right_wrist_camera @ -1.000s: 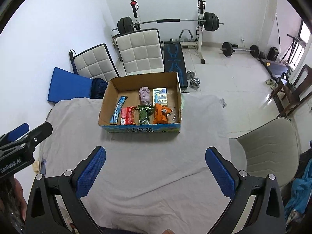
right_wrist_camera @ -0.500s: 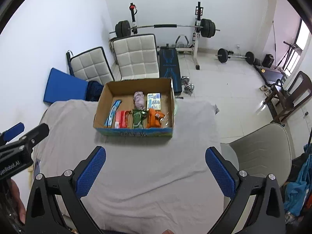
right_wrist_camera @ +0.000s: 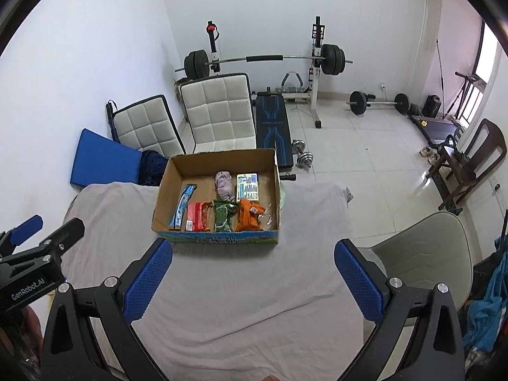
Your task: Organize soft objects
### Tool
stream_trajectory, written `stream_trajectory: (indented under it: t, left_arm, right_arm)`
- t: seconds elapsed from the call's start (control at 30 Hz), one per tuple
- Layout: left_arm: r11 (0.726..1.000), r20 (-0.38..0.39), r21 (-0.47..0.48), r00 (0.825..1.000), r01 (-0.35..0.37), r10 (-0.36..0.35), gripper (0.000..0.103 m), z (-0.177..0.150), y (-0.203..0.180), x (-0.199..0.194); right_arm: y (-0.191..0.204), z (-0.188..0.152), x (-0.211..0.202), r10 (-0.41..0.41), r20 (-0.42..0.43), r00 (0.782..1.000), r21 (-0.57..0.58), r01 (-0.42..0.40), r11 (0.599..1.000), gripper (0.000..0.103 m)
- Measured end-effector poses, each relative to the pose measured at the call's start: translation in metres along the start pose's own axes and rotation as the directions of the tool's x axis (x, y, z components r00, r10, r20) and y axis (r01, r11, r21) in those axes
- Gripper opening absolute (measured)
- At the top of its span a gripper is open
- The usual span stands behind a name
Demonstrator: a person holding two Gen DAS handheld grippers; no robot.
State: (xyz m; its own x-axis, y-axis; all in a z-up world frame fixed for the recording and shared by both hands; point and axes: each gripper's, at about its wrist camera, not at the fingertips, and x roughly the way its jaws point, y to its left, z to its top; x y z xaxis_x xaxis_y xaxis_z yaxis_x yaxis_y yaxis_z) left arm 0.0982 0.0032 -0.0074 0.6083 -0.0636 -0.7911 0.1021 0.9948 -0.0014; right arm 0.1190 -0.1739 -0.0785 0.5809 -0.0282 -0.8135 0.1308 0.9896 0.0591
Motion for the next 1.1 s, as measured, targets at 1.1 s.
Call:
stream_trajectory:
  t: [1.1]
  left_arm:
    - [1.000, -0.003, -0.009, 1.000, 0.022, -0.022, 0.102, -0.004, -0.003, -0.003]
  right_arm:
    - [0.004, 0.000, -0.016, -0.005, 0.046, 0.999, -0.014, 0.005, 1.000, 0.103]
